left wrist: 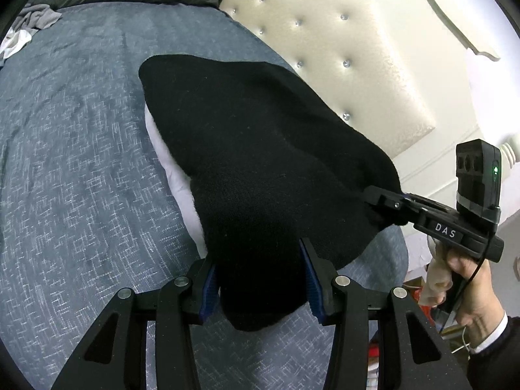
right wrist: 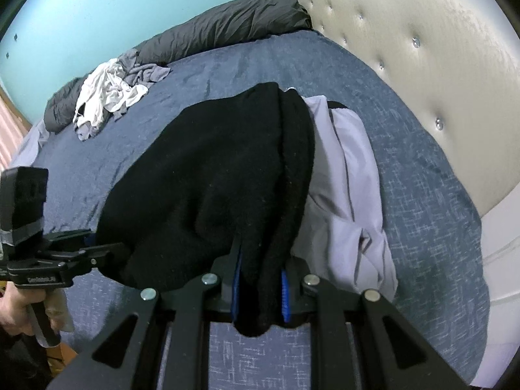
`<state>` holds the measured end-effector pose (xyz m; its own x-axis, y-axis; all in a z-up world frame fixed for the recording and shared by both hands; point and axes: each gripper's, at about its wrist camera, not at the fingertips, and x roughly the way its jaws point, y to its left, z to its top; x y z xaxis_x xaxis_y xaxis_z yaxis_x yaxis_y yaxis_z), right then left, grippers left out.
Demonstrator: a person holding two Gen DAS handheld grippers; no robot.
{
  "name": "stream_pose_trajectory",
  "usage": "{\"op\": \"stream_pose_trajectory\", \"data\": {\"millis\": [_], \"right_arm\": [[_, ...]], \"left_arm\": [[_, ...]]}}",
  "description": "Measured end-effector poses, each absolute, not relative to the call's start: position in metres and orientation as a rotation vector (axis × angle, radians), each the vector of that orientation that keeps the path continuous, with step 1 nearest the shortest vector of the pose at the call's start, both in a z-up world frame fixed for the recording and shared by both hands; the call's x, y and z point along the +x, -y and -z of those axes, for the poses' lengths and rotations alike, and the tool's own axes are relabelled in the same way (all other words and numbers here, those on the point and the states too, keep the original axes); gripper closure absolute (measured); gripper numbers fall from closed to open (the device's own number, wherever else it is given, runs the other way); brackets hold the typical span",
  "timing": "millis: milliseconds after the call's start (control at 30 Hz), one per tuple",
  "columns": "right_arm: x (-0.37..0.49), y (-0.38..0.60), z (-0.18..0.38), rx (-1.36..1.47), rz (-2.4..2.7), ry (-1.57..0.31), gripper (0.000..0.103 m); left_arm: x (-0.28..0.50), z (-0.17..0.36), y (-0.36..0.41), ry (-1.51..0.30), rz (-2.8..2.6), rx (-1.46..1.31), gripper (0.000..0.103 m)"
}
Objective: Fold clothes
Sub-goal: 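Lower the black bundle onto the light grey garment with both tools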
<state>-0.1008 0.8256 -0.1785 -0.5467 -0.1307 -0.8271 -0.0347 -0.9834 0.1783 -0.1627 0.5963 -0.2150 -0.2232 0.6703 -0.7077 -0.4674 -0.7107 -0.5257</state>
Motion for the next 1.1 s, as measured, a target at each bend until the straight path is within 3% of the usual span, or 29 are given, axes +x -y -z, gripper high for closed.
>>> {"op": "stream_pose_trajectory", "data": {"millis": [200, 733, 1100], "right_arm": [[-0.098, -0.825, 0.183, 1.510, 2.696, 0.253, 0.085], [-0.092, -0.828, 0.162, 1.468, 2.711, 0.212, 0.090], [-0.089, -0.840, 0.186, 1.500, 2.756, 0.287, 0.090]], "left_arm": [[-0.161, 0.221, -0.588, 0.282, -1.975, -1.338, 0.048], [-0.165, 0.234, -0.595, 0.313, -1.942, -1.320, 0.050], [-0.166, 0.242, -0.592, 0.366, -1.929, -1.340, 0.049]]}}
